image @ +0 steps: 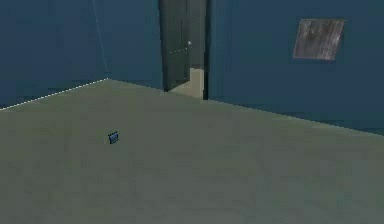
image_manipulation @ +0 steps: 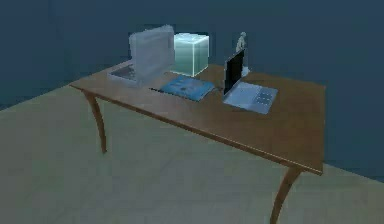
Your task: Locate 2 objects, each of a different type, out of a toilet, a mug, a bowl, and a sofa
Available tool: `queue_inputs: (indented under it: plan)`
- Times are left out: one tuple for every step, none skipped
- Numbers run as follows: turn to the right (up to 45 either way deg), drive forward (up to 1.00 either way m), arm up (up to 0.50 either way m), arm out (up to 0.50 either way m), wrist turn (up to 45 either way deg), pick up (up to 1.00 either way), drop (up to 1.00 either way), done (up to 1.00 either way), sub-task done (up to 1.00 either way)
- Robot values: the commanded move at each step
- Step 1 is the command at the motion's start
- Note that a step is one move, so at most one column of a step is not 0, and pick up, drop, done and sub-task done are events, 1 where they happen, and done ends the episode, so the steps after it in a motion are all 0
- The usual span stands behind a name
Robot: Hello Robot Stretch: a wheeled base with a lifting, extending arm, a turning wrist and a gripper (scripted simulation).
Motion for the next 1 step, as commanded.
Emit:
queue_inputs:
  plan:
    - [-3.0, 0.00, 0.00, 0.00, 0.0, 0.00, 0.00, 0.00, 0.00]
